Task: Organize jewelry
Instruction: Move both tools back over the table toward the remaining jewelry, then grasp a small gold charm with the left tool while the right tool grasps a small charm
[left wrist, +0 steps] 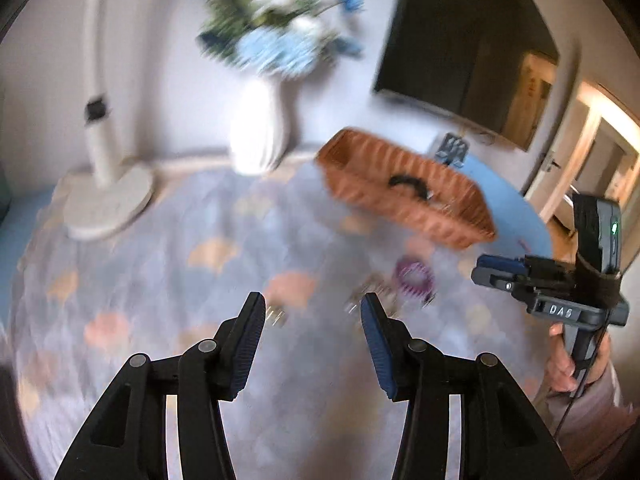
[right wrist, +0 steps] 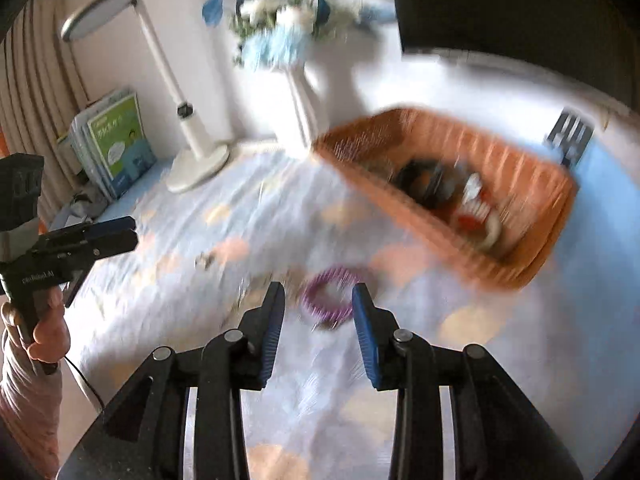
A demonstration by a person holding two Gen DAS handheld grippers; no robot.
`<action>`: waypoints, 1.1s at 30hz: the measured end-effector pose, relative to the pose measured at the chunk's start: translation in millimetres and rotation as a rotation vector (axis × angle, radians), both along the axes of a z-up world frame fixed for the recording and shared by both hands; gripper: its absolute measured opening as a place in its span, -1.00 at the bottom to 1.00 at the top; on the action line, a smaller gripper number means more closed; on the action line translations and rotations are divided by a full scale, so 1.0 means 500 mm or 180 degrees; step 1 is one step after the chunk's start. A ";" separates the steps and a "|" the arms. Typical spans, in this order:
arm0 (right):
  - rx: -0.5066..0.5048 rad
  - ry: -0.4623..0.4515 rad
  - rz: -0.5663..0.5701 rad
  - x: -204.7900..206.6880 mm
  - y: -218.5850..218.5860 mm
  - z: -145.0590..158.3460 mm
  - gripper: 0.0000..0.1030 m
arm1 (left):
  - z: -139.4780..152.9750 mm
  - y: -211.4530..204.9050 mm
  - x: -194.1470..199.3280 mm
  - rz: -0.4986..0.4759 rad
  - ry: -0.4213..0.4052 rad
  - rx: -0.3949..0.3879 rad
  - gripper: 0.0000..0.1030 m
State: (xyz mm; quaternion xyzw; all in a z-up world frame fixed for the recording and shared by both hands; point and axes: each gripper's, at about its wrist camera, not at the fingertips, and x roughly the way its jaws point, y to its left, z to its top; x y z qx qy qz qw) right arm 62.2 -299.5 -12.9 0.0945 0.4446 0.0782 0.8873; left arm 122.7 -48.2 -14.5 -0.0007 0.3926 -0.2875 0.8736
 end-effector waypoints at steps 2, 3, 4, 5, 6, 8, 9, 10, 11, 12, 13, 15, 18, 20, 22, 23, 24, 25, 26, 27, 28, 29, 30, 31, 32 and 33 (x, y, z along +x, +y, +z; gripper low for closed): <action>0.0022 0.0033 -0.0021 0.001 0.004 -0.034 -0.27 | -0.024 0.017 0.013 0.0098 0.0114 -0.0013 -0.01; 0.0015 0.0042 -0.0024 -0.001 0.004 -0.043 -0.27 | -0.038 0.026 0.019 0.0141 0.0178 -0.0019 -0.01; 0.0006 0.0081 -0.0036 0.002 0.005 -0.046 -0.27 | -0.051 0.031 0.026 0.0158 0.0243 -0.0027 -0.01; 0.0001 0.0052 -0.0033 0.001 0.004 -0.044 -0.27 | -0.059 0.032 0.029 0.0159 0.0281 -0.0029 -0.01; -0.0002 0.0019 -0.0020 -0.001 0.005 -0.042 -0.27 | -0.070 0.030 0.035 0.0151 0.0335 -0.0025 -0.01; 0.0030 0.0061 0.0018 0.000 0.007 -0.048 -0.27 | -0.086 0.019 0.044 0.0151 0.0407 0.0060 -0.01; 0.0022 0.0101 0.0033 0.001 0.009 -0.054 -0.27 | -0.094 0.008 0.053 0.0154 0.0444 0.0144 -0.01; 0.0008 0.0130 0.0054 0.003 0.013 -0.057 -0.27 | -0.100 -0.001 0.061 0.0157 0.0469 0.0187 -0.01; -0.0002 0.0158 0.0071 0.005 0.018 -0.059 -0.27 | -0.105 -0.005 0.064 0.0169 0.0486 0.0202 -0.01; 0.0005 0.0187 0.0082 0.005 0.023 -0.060 -0.27 | -0.110 -0.010 0.071 0.0173 0.0506 0.0199 -0.01; 0.0045 0.0209 0.0100 0.008 0.029 -0.060 -0.27 | -0.114 -0.016 0.076 0.0153 0.0527 0.0177 -0.01; 0.0254 0.0267 0.0200 0.011 0.040 -0.056 -0.27 | -0.122 -0.028 0.086 0.0106 0.0555 0.0140 -0.01; 0.0412 0.0372 0.0302 0.019 0.067 -0.051 -0.27 | -0.131 -0.042 0.095 0.0113 0.0531 0.0205 -0.01; 0.0521 0.0521 0.0341 0.033 0.085 -0.062 -0.27 | -0.136 -0.048 0.102 0.0123 0.0540 0.0213 -0.01; 0.0596 0.0705 0.0323 0.055 0.098 -0.082 -0.27 | -0.140 -0.051 0.105 0.0132 0.0514 0.0214 -0.01; 0.0583 0.0757 0.0299 0.063 0.102 -0.090 -0.27 | -0.141 -0.053 0.104 0.0125 0.0481 0.0232 -0.01; 0.0523 0.0800 0.0260 0.073 0.106 -0.099 -0.27 | -0.141 -0.053 0.102 0.0117 0.0456 0.0245 -0.01; 0.0441 0.0837 0.0188 0.082 0.108 -0.108 -0.29 | -0.141 -0.054 0.099 0.0107 0.0435 0.0260 -0.01; 0.0430 0.0818 0.0140 0.087 0.106 -0.110 -0.35 | -0.141 -0.057 0.099 0.0095 0.0427 0.0267 -0.01; 0.0453 0.0818 0.0101 0.095 0.103 -0.110 -0.35 | -0.141 -0.057 0.097 0.0074 0.0414 0.0272 -0.01; 0.0488 0.0827 0.0057 0.103 0.100 -0.113 -0.35 | -0.141 -0.059 0.094 0.0053 0.0404 0.0276 -0.01; 0.0510 0.0826 0.0019 0.111 0.096 -0.115 -0.35 | -0.141 -0.061 0.094 0.0040 0.0396 0.0284 -0.01; 0.0530 0.0809 -0.0019 0.119 0.092 -0.119 -0.35 | -0.141 -0.062 0.092 0.0034 0.0387 0.0297 -0.01; 0.0533 0.0772 -0.0042 0.126 0.090 -0.120 -0.35 | -0.142 -0.065 0.091 0.0030 0.0373 0.0318 -0.01; 0.0512 0.0746 -0.0056 0.132 0.090 -0.120 -0.35 | -0.142 -0.067 0.090 0.0023 0.0356 0.0348 -0.01; 0.0452 0.0707 -0.0059 0.138 0.095 -0.121 -0.35 | -0.142 -0.071 0.088 0.0014 0.0336 0.0382 -0.01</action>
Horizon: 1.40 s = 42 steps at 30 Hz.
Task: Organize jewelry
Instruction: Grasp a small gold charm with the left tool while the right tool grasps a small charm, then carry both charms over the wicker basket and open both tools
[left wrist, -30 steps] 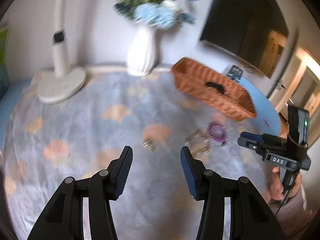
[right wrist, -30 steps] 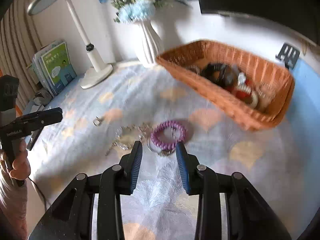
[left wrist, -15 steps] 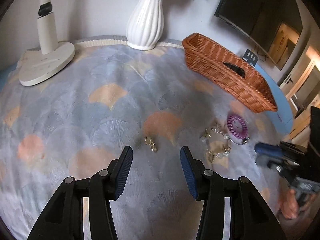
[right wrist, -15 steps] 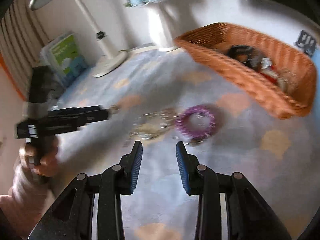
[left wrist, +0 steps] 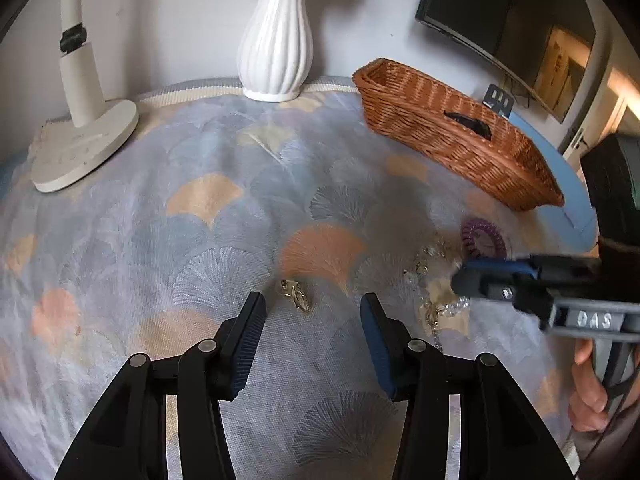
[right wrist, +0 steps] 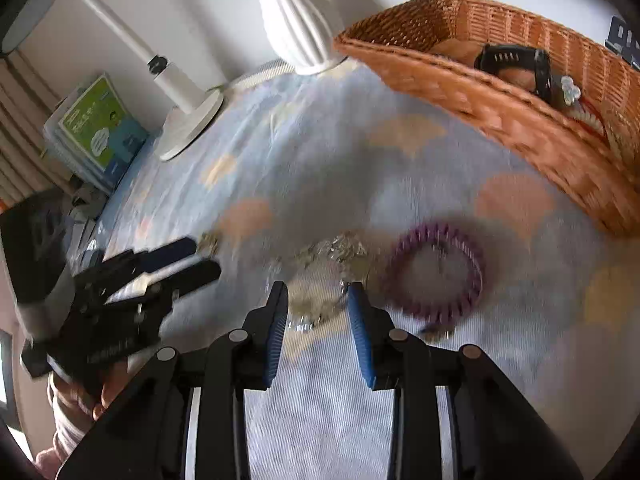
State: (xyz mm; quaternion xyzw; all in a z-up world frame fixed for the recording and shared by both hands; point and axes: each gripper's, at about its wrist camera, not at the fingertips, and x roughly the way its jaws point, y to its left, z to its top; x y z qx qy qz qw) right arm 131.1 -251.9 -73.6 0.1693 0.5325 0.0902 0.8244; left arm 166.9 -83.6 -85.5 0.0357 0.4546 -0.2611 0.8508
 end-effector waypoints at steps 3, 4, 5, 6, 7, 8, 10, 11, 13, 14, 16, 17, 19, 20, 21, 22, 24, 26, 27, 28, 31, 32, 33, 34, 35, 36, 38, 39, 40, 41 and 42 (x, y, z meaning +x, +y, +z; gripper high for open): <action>-0.0203 -0.0103 0.0020 0.013 0.019 0.001 -0.36 | -0.001 -0.012 0.005 0.0009 -0.0029 0.0071 -0.02; -0.0303 -0.0150 0.0023 0.015 0.028 0.000 -0.39 | -0.001 -0.016 0.007 0.0026 -0.0045 0.0107 -0.02; -0.0394 -0.0180 0.0034 0.014 0.035 0.002 -0.45 | -0.002 -0.024 0.007 0.0034 -0.0085 0.0186 -0.04; -0.0525 -0.0203 0.0053 0.013 0.045 0.003 -0.47 | -0.003 -0.033 0.004 0.0036 -0.0139 0.0281 -0.09; -0.0608 -0.0215 0.0076 0.012 0.052 0.004 -0.47 | -0.004 -0.035 0.001 0.0041 -0.0177 0.0341 -0.23; -0.0647 -0.0222 0.0093 0.011 0.054 0.004 -0.49 | -0.003 -0.038 -0.003 0.0037 -0.0217 0.0386 -0.32; -0.0710 -0.0230 0.0134 0.010 0.056 0.002 -0.64 | -0.002 -0.039 -0.006 0.0017 -0.0237 0.0376 -0.75; -0.0725 -0.0230 0.0164 0.008 0.056 0.002 -0.77 | -0.002 -0.037 -0.005 0.0021 -0.0238 0.0370 -0.78; -0.0746 -0.0242 0.0242 0.004 0.060 0.004 -0.84 | -0.002 -0.036 -0.004 0.0050 -0.0258 0.0380 -0.79; -0.0738 -0.0247 0.0285 -0.001 0.062 0.006 -0.89 | -0.002 -0.036 -0.005 0.0061 -0.0275 0.0399 -0.80; -0.0686 -0.0253 0.0364 -0.010 0.067 0.009 -0.90 | -0.002 -0.038 -0.010 0.0063 -0.0321 0.0429 -0.85; -0.0655 -0.0255 0.0358 -0.016 0.067 0.011 -0.90 | 0.000 -0.037 -0.013 0.0067 -0.0348 0.0421 -0.85; -0.0448 -0.0329 0.0312 -0.037 0.054 0.026 -0.90 | 0.010 -0.026 -0.017 0.0078 -0.0409 0.0301 -0.85; -0.0346 -0.0357 0.0297 -0.046 0.049 0.034 -0.90 | 0.013 -0.022 -0.017 0.0093 -0.0431 0.0249 -0.85; -0.0228 -0.0376 0.0272 -0.056 0.042 0.044 -0.90 | 0.016 -0.019 -0.019 0.0120 -0.0461 0.0236 -0.85; -0.0115 -0.0402 0.0252 -0.068 0.033 0.055 -0.90 | 0.018 -0.018 -0.020 0.0144 -0.0488 0.0248 -0.85; 0.0036 -0.0458 0.0238 -0.085 0.022 0.078 -0.90 | 0.020 -0.021 -0.024 0.0153 -0.0542 0.0287 -0.85; 0.0141 -0.0547 0.0241 -0.102 0.013 0.106 -0.90 | 0.022 -0.023 -0.028 0.0133 -0.0573 0.0299 -0.85; 0.0151 -0.0586 0.0227 -0.110 0.007 0.122 -0.90 | 0.023 -0.024 -0.029 0.0128 -0.0576 0.0293 -0.85; 0.0144 -0.0602 0.0208 -0.114 0.004 0.132 -0.90 | 0.024 -0.022 -0.028 0.0126 -0.0573 0.0275 -0.85; 0.0221 -0.0656 0.0143 -0.123 -0.009 0.159 -0.90 | 0.026 -0.016 -0.030 0.0130 -0.0566 0.0223 -0.85; 0.0221 -0.0666 0.0122 -0.124 -0.011 0.165 -0.90 | 0.027 -0.013 -0.031 0.0130 -0.0573 0.0203 -0.85; 0.0201 -0.0681 0.0099 -0.126 -0.012 0.171 -0.90 | 0.028 -0.012 -0.032 0.0124 -0.0573 0.0190 -0.85; 0.0187 -0.0693 0.0089 -0.128 -0.014 0.176 -0.90 | 0.030 -0.011 -0.033 0.0109 -0.0570 0.0166 -0.85; 0.0186 -0.0703 0.0078 -0.130 -0.016 0.182 -0.90 | 0.032 -0.010 -0.034 0.0090 -0.0563 0.0132 -0.85; 0.0196 -0.0711 0.0075 -0.132 -0.020 0.186 -0.90 | 0.035 -0.007 -0.035 0.0039 -0.0533 0.0066 -0.85; 0.0188 -0.0738 0.0079 -0.139 -0.033 0.196 -0.90 | 0.042 0.000 -0.035 -0.0084 -0.0399 -0.0153 -0.85; 0.0165 -0.0752 0.0053 -0.140 -0.043 0.201 -0.90 | 0.047 0.002 -0.036 -0.0129 -0.0347 -0.0222 -0.85; 0.0164 -0.0764 0.0023 -0.141 -0.053 0.206 -0.90 | 0.056 0.002 -0.040 -0.0161 -0.0344 -0.0232 -0.85; 0.0188 -0.0785 -0.0020 -0.144 -0.068 0.213 -0.90 | 0.065 -0.003 -0.047 -0.0172 -0.0385 -0.0173 -0.85; 0.0207 -0.0806 -0.0042 -0.147 -0.082 0.218 -0.90 | 0.074 -0.008 -0.051 -0.0191 -0.0428 -0.0127 -0.85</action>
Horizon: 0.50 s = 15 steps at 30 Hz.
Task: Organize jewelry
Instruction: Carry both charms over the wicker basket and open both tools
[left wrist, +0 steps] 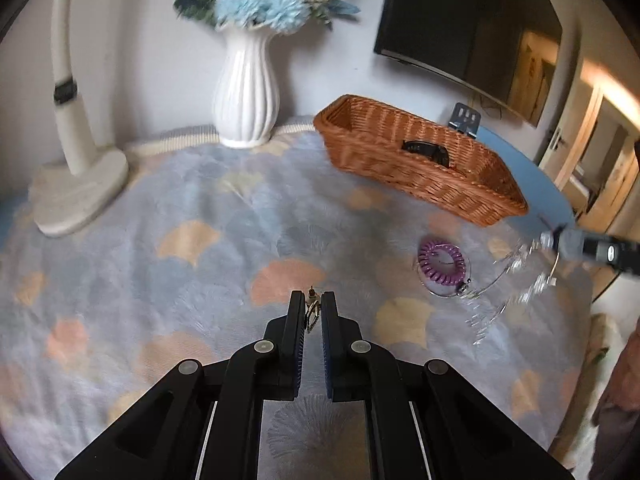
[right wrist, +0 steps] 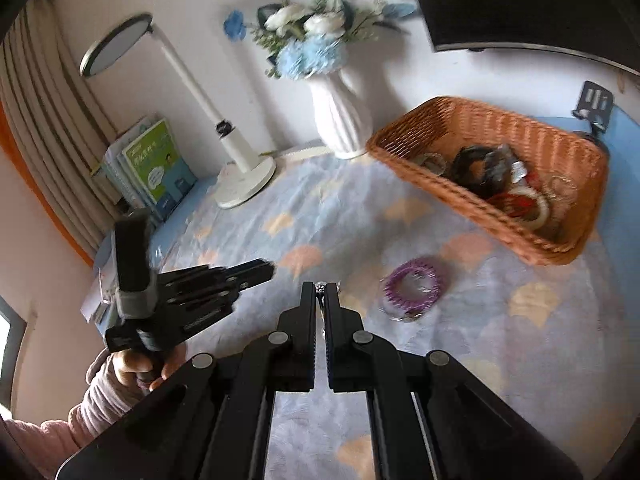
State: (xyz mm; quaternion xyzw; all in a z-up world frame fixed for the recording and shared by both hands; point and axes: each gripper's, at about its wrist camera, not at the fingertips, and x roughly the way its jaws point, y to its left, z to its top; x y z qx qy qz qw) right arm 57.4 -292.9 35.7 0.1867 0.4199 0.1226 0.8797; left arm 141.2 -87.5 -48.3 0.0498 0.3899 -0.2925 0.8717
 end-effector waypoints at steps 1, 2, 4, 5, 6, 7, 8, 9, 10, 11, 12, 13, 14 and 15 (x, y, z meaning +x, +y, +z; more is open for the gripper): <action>0.0006 -0.0033 -0.0057 -0.005 -0.016 0.008 -0.90 | 0.014 -0.006 -0.006 -0.0045 -0.0038 0.0015 -0.85; -0.0005 -0.0050 -0.0095 -0.007 -0.025 0.014 -0.90 | 0.026 -0.011 -0.008 -0.0086 -0.0046 0.0004 -0.85; -0.0062 -0.0111 -0.0198 -0.014 -0.051 0.034 -0.90 | 0.053 -0.026 -0.009 -0.0142 -0.0074 0.0012 -0.85; -0.0086 -0.0143 -0.0223 -0.016 -0.062 0.043 -0.90 | 0.064 -0.033 -0.007 -0.0160 -0.0094 0.0027 -0.85; -0.0137 -0.0189 -0.0267 -0.017 -0.075 0.057 -0.90 | 0.081 -0.046 -0.004 -0.0189 -0.0148 0.0063 -0.85; -0.0200 -0.0232 -0.0327 -0.017 -0.090 0.072 -0.90 | 0.095 -0.056 -0.001 -0.0203 -0.0199 0.0095 -0.85; -0.0240 -0.0257 -0.0372 -0.014 -0.100 0.082 -0.90 | 0.114 -0.072 0.008 -0.0211 -0.0272 0.0138 -0.85; -0.0281 -0.0291 -0.0422 -0.010 -0.117 0.094 -0.90 | 0.129 -0.087 0.018 -0.0216 -0.0306 0.0166 -0.85; -0.0319 -0.0322 -0.0481 -0.004 -0.134 0.106 -0.90 | 0.139 -0.098 0.028 -0.0217 -0.0322 0.0184 -0.85; -0.0351 -0.0336 -0.0534 -0.001 -0.147 0.113 -0.90 | 0.156 -0.117 0.044 -0.0227 -0.0348 0.0189 -0.85; -0.0409 -0.0346 -0.0624 0.011 -0.165 0.123 -0.90 | 0.166 -0.131 0.057 -0.0252 -0.0358 0.0172 -0.85; -0.0445 -0.0353 -0.0677 0.018 -0.176 0.128 -0.90 | 0.176 -0.145 0.070 -0.0275 -0.0358 0.0154 -0.85; -0.0493 -0.0369 -0.0749 0.032 -0.192 0.134 -0.90 | 0.184 -0.161 0.086 -0.0283 -0.0353 0.0142 -0.85; -0.0504 -0.0379 -0.0774 0.044 -0.203 0.138 -0.90 | 0.194 -0.183 0.108 -0.0297 -0.0339 0.0125 -0.85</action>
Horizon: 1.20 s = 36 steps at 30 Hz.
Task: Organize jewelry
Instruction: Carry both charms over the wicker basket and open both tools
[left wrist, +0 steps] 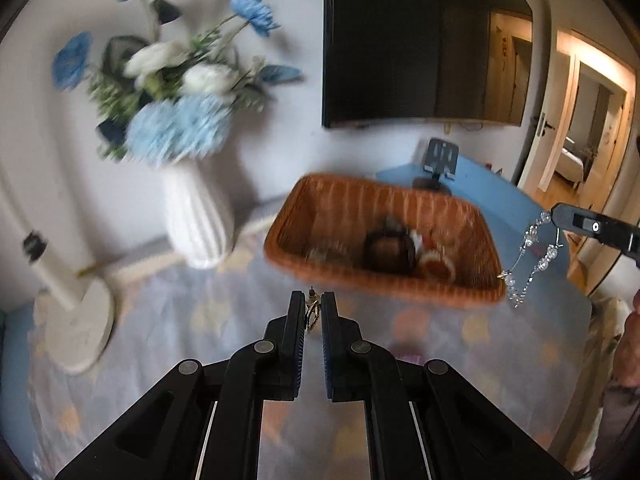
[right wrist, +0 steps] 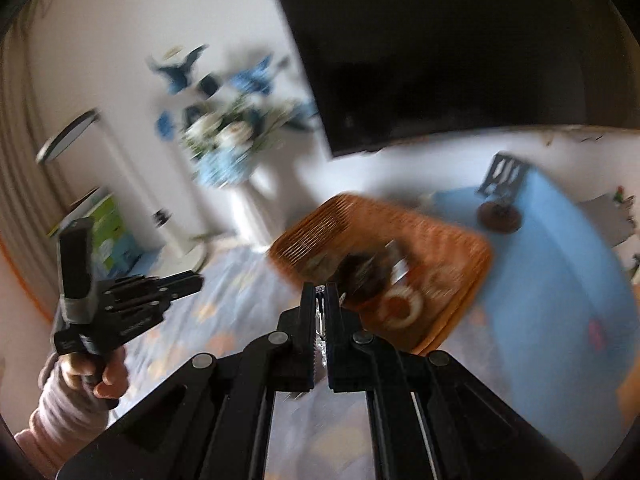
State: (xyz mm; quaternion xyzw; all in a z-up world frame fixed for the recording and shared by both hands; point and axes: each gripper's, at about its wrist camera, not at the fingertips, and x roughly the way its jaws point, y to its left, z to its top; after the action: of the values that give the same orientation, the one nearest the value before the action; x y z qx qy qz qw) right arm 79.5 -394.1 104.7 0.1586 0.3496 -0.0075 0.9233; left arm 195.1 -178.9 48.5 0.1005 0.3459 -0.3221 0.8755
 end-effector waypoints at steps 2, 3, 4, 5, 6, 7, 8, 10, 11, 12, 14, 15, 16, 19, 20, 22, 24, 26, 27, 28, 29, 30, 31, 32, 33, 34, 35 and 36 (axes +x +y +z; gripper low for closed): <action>-0.0004 0.0014 -0.0051 0.041 -0.025 0.002 -0.90 | 0.010 -0.033 0.033 -0.0034 0.0029 -0.0026 -0.85; -0.0029 0.0033 -0.0076 0.062 -0.035 0.000 -0.90 | 0.011 -0.048 0.047 -0.0042 0.0031 -0.0019 -0.85; -0.0057 0.0038 -0.0094 0.079 -0.040 -0.003 -0.90 | 0.010 -0.067 0.065 -0.0061 0.0040 -0.0008 -0.85; -0.0117 0.0040 -0.0125 0.104 -0.050 -0.006 -0.90 | 0.008 -0.084 0.078 -0.0085 0.0054 -0.0002 -0.85; -0.0161 0.0048 -0.0142 0.122 -0.056 -0.009 -0.90 | 0.004 -0.096 0.091 -0.0102 0.0066 0.0008 -0.85; -0.0197 0.0070 -0.0159 0.148 -0.063 -0.015 -0.90 | 0.000 -0.107 0.101 -0.0116 0.0073 0.0023 -0.85; -0.0197 0.0088 -0.0161 0.164 -0.067 -0.021 -0.90 | -0.007 -0.121 0.111 -0.0124 0.0066 0.0039 -0.85; -0.0123 0.0139 -0.0159 0.214 -0.074 -0.041 -0.90 | -0.024 -0.148 0.137 -0.0135 0.0095 0.0047 -0.85; -0.0102 0.0149 -0.0142 0.230 -0.073 -0.050 -0.90 | -0.031 -0.159 0.148 -0.0130 0.0126 0.0046 -0.85; -0.0095 0.0169 -0.0104 0.256 -0.067 -0.062 -0.90 | -0.040 -0.167 0.159 -0.0130 0.0161 0.0040 -0.85; -0.0144 0.0218 -0.0062 0.293 -0.053 -0.083 -0.90 | -0.055 -0.177 0.178 -0.0135 0.0208 0.0042 -0.85; -0.0173 0.0236 -0.0039 0.307 -0.045 -0.091 -0.90 | -0.064 -0.184 0.187 -0.0136 0.0219 0.0054 -0.85; -0.0211 0.0256 -0.0008 0.324 -0.036 -0.100 -0.90 | -0.072 -0.191 0.195 -0.0136 0.0216 0.0069 -0.85; -0.0309 0.0301 0.0042 0.353 -0.017 -0.122 -0.90 | -0.087 -0.200 0.214 -0.0144 0.0234 0.0060 -0.85; -0.0338 0.0310 0.0056 0.359 -0.012 -0.129 -0.90 | -0.090 -0.200 0.217 -0.0147 0.0241 0.0048 -0.85; -0.0375 0.0355 0.0048 0.370 -0.008 -0.147 -0.90 | -0.099 -0.202 0.231 -0.0152 0.0268 0.0008 -0.85; -0.0392 0.0385 0.0031 0.376 -0.008 -0.161 -0.90 | -0.106 -0.204 0.241 -0.0158 0.0303 -0.0040 -0.85; -0.0403 0.0420 0.0001 0.380 -0.009 -0.173 -0.90 | -0.113 -0.208 0.250 -0.0163 0.0342 -0.0066 -0.85; -0.0386 0.0435 -0.0008 0.382 -0.011 -0.180 -0.90 | -0.117 -0.212 0.254 -0.0174 0.0366 -0.0085 -0.85; -0.0359 0.0437 -0.0009 0.383 -0.013 -0.184 -0.90 | -0.119 -0.215 0.255 -0.0189 0.0383 -0.0103 -0.85; -0.0318 0.0425 -0.0008 0.382 -0.016 -0.187 -0.90 | -0.122 -0.217 0.257 -0.0219 0.0409 -0.0158 -0.85; -0.0277 0.0416 -0.0002 0.381 -0.019 -0.187 -0.90 | -0.122 -0.214 0.258 -0.0260 0.0461 -0.0234 -0.83; -0.0216 0.0408 0.0022 0.380 -0.022 -0.186 -0.89 | -0.123 -0.211 0.262 -0.0294 0.0518 -0.0301 -0.74; -0.0148 0.0400 0.0050 0.378 -0.025 -0.184 -0.88 | -0.123 -0.203 0.268 -0.0343 0.0638 -0.0441 -0.69; -0.0096 0.0388 0.0058 0.376 -0.028 -0.181 -0.87 | -0.121 -0.195 0.271 -0.0346 0.0700 -0.0522 -0.59; -0.0088 0.0374 0.0036 0.373 -0.030 -0.177 -0.82 | -0.118 -0.188 0.273 -0.0329 0.0716 -0.0576 -0.47; -0.0113 0.0363 0.0001 0.370 -0.031 -0.172 -0.73 | -0.114 -0.178 0.271 -0.0312 0.0704 -0.0602 -0.42; -0.0135 0.0361 -0.0025 0.366 -0.031 -0.167 -0.65 | -0.107 -0.167 0.269 -0.0273 0.0663 -0.0638 -0.34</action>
State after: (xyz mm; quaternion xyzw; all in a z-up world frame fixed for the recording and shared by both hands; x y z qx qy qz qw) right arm 262.6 -409.8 21.2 0.1397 0.4005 -0.0276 0.9051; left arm 329.5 -262.1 -5.0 -0.0067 0.3963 -0.4008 0.8260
